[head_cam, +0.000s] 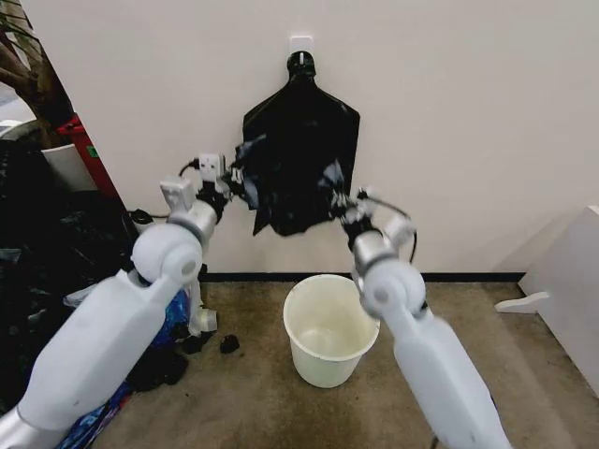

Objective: Place the garbage bag over the trash bin.

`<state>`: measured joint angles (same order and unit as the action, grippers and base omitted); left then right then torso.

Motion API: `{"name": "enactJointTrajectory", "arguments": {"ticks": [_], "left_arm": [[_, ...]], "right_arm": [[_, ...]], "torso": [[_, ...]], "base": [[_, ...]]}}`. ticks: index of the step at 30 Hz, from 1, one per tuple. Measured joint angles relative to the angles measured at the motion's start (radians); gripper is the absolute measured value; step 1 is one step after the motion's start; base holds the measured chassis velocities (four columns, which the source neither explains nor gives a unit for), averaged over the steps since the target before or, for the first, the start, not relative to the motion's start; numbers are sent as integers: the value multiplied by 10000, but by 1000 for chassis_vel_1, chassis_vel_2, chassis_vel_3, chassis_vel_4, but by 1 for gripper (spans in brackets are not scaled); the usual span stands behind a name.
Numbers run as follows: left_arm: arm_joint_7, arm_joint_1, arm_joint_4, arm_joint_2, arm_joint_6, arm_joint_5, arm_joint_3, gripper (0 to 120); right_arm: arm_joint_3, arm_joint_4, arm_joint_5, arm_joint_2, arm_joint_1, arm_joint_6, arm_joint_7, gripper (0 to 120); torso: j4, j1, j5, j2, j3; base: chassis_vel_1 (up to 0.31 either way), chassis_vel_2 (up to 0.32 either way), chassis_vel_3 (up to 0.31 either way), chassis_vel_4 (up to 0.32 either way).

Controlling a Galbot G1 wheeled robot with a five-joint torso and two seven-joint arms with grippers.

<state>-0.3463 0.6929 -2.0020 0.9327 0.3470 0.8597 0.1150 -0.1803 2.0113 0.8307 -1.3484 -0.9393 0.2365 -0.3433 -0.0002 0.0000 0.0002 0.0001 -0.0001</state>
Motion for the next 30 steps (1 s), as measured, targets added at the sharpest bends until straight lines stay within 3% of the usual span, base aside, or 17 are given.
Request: {"name": "enactJointTrajectory", "arguments": {"ticks": [7,13,17,26,30], "left_arm": [[-131,102,-1061,-243,99,1085,1,0],[172,500,-2205,-699,-194,2802,75,0],[109,1022,-2472,-732,-124,3083,21,0],[189,2885,-2045,-555,-168,1883,-223,0],[483,4148,-1379,-406,-538,262,-366,0]], "right_arm": [[-562,1870,1174,909,-515,341,-377,0],[-1703,4415,3439,2176,-1619,978,-1355,0],[-1894,4906,3509,2250,-2590,1099,-1563,0],[-1774,4343,3144,1791,-3568,1174,-1705,0],[-1464,3428,2685,1584,-3744,1191,-1598,0]], "torso": [[1,0,-1,1,-1],[1,0,-1,2,-2],[-1,-1,0,2,-2],[3,-1,-3,0,0],[6,-1,-2,-1,1]], "base": [[0,0,0,0],[0,0,0,0],[0,0,0,0],[0,0,0,0],[0,0,0,0]]}}
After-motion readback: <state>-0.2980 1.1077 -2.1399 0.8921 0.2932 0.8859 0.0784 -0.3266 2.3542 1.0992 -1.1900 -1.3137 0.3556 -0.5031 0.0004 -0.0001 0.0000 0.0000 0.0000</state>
